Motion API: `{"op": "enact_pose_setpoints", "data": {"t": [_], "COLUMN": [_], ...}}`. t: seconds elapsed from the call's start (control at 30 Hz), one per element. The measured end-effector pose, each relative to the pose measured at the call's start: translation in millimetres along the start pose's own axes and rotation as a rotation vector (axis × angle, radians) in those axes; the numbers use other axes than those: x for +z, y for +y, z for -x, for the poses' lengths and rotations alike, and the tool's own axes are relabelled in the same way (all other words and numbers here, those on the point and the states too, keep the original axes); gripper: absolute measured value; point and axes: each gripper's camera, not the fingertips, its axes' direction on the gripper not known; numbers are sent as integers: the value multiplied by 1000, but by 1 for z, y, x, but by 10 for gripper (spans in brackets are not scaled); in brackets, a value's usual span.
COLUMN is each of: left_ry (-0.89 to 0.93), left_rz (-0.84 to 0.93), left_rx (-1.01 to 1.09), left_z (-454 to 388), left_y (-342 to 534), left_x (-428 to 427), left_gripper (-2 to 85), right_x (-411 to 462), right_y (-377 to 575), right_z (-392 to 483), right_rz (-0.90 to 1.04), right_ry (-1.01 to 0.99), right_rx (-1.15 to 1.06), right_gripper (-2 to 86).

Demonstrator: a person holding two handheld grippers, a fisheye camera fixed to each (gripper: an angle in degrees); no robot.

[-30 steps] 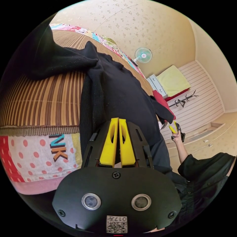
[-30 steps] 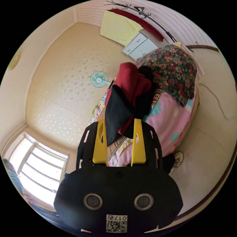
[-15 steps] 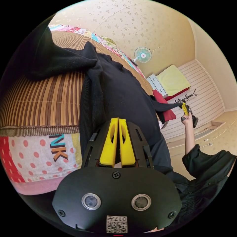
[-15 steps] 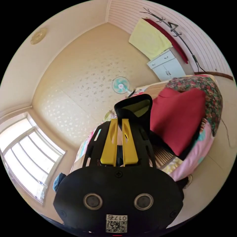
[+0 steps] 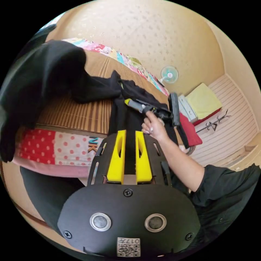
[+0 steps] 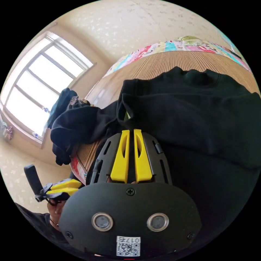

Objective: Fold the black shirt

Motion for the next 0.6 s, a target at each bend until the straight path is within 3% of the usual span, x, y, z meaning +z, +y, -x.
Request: {"op": "enact_pose_setpoints", "data": {"t": [0.13, 0.2, 0.3, 0.37, 0.4, 0.6], "left_ry": [257, 479, 521, 591, 627, 554], "left_rz": [-197, -293, -294, -455, -554, -706], "left_rx": [-254, -347, -528, -604, -621, -651], "left_z": [71, 110, 142, 153, 154, 161], "left_y": [-10, -19, -23, -7, 2, 5], "left_x": [-64, -67, -56, -63, -71, -103], "left_gripper": [137, 185, 207, 199, 187, 171], "right_x": [-15, -21, -29, -31, -31, -40], "right_y": [19, 30, 39, 41, 43, 57], "right_z": [-72, -110, -117, -120, -127, -161], "right_rz": [-30, -48, -49, -31, -24, -29], "right_ry": [-284, -422, -387, -357, -363, -396], "right_rx": [98, 142, 103, 85, 90, 95], "right_gripper": [32, 31, 31, 31, 31, 30]}}
